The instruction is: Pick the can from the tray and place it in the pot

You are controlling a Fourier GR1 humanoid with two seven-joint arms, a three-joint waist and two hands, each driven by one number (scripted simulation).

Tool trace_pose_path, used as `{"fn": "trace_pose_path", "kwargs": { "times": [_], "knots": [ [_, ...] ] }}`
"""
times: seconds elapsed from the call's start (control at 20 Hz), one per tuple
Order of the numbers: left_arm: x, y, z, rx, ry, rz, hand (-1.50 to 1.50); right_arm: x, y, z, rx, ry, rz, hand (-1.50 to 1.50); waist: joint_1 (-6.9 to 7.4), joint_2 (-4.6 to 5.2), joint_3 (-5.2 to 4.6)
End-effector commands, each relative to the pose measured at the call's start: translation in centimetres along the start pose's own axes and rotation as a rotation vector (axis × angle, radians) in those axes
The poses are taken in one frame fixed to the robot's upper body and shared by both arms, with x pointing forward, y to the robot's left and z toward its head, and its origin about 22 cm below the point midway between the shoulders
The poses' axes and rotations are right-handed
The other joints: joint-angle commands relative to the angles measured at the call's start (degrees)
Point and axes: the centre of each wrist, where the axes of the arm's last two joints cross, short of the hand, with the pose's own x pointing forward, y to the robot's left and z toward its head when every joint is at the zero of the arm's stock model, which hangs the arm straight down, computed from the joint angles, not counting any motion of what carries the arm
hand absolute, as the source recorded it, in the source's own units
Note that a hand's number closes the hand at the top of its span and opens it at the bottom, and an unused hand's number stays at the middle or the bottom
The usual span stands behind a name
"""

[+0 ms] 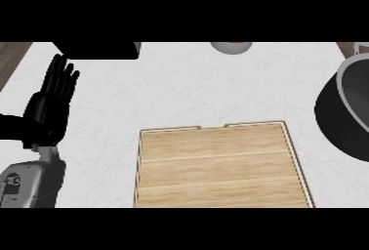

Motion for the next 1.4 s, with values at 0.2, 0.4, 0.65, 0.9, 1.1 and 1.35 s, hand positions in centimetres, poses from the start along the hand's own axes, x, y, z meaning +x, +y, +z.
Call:
{"fn": "trace_pose_path", "kwargs": {
  "times": [0.2, 0.4, 0.65, 0.9, 1.1, 1.35],
  "knots": [
    [0.8, 0.6, -0.2, -0.020, -0.018, 0.011, 0.00, -8.8, 2.5, -3.4, 0.035, -0.011, 0.005, 1.50, 0.93, 0.09, -0.04],
    [0.9, -1.6, 0.9, 0.006, 0.006, 0.007, 0.00, -10.5, 3.7, -4.9, 0.049, 0.015, 0.006, 1.50, 0.76, -0.01, -0.06],
    [-0.8, -0.1, -0.2, -0.007, -0.007, 0.001, 0.00, -11.2, 6.7, -5.0, 0.255, 0.117, -0.048, 1.50, 1.03, 0.16, -0.07],
    [0.9, -0.8, -1.2, -0.036, -0.010, 0.003, 0.00, -12.8, 7.7, -5.4, 0.369, 0.121, -0.181, -1.50, 1.51, 0.28, 0.03],
    [-0.6, -0.9, 0.3, -0.009, 0.000, 0.010, 0.00, -11.3, 9.7, -6.2, 0.363, -0.002, -0.233, -1.50, 0.97, 0.10, -0.04],
    [0.4, 0.3, -0.3, -0.003, -0.009, -0.003, 0.00, -11.7, 9.2, -6.5, 0.234, -0.024, -0.462, -1.50, 0.37, -0.20, -0.04]
  ]
}}
